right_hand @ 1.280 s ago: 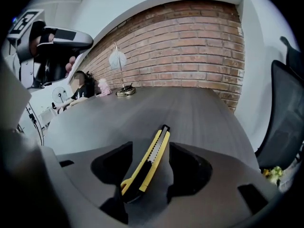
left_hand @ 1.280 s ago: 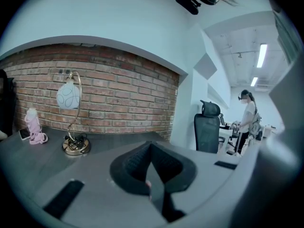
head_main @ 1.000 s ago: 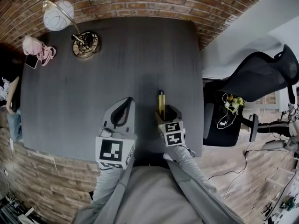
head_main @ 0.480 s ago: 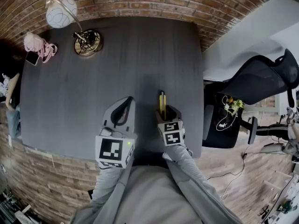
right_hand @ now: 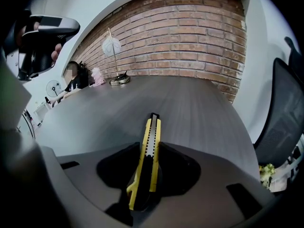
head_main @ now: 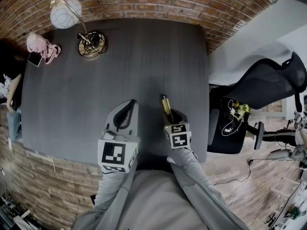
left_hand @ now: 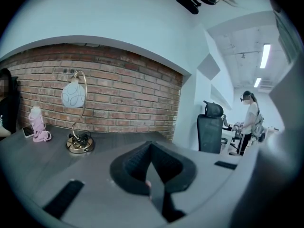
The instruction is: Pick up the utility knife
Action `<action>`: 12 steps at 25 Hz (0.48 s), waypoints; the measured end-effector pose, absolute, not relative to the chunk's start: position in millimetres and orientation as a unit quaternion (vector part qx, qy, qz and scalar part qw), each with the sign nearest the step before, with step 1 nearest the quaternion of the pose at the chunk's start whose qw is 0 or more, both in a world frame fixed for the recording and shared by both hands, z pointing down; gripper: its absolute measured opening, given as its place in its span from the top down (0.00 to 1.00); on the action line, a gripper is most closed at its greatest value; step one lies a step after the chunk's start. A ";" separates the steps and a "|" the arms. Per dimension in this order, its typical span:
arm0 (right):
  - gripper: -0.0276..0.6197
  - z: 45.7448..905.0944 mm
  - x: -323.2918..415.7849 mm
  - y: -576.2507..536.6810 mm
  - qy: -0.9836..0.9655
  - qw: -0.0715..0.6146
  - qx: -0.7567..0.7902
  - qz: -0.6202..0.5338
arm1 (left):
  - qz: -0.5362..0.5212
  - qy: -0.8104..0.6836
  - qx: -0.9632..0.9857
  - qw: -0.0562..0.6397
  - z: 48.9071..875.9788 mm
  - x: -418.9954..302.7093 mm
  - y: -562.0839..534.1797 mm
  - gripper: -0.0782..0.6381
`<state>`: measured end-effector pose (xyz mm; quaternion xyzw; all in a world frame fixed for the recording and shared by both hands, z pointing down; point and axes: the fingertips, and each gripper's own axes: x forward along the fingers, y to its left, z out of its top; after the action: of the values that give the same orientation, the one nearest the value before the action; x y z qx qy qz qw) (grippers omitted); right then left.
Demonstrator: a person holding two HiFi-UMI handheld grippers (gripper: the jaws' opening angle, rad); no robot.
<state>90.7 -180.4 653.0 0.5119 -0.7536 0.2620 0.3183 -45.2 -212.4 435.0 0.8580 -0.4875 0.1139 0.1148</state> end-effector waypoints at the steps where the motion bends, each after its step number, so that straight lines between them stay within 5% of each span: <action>1: 0.74 652.4 91.5 -180.6 -0.754 0.318 0.512 0.263 | 0.114 -0.488 0.858 0.115 434.4 -45.5 -212.5 0.87; 12: 0.75 627.3 98.0 -187.5 -0.765 0.286 0.519 0.253 | 0.109 -0.495 0.855 0.106 424.6 -45.7 -211.0 0.87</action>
<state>98.0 -187.5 627.3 0.5187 -0.7649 0.2529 0.2860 -45.7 -211.0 424.6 0.8553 -0.4952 0.1092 0.1058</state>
